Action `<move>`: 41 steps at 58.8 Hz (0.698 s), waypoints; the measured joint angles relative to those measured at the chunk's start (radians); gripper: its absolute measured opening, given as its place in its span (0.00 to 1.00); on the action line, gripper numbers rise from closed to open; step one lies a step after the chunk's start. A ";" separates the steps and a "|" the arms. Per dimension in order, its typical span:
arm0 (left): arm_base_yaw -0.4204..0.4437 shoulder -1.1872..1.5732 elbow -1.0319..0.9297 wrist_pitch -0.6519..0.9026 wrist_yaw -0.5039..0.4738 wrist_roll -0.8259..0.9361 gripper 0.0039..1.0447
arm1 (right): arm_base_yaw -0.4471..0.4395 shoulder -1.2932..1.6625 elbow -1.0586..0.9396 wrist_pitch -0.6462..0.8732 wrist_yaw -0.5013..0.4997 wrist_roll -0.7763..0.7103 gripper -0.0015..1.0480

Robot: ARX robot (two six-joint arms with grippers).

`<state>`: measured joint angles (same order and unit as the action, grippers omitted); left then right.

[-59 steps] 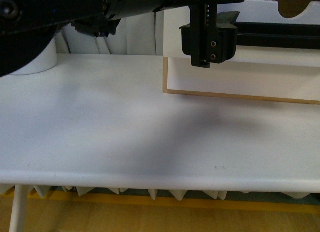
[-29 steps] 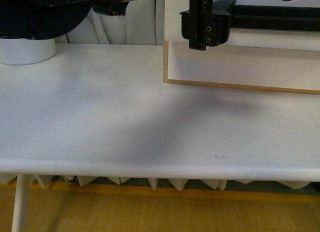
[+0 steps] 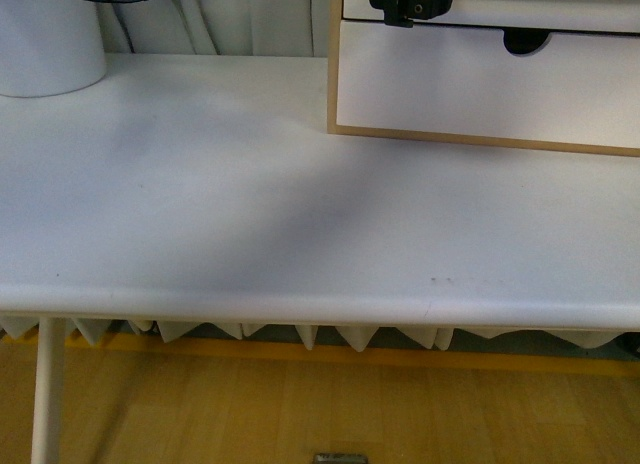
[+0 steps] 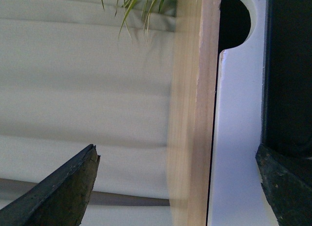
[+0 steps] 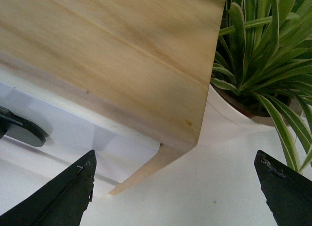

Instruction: Close drawer sideways

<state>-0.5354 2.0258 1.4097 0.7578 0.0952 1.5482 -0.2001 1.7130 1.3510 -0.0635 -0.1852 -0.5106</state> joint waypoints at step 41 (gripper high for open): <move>-0.005 0.018 -0.008 0.036 -0.016 -0.019 0.94 | 0.002 -0.043 -0.059 0.035 -0.042 0.075 0.91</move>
<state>-0.5404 2.0441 1.4014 0.7940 0.0795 1.5295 -0.1986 1.6695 1.2919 -0.0288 -0.2268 -0.4355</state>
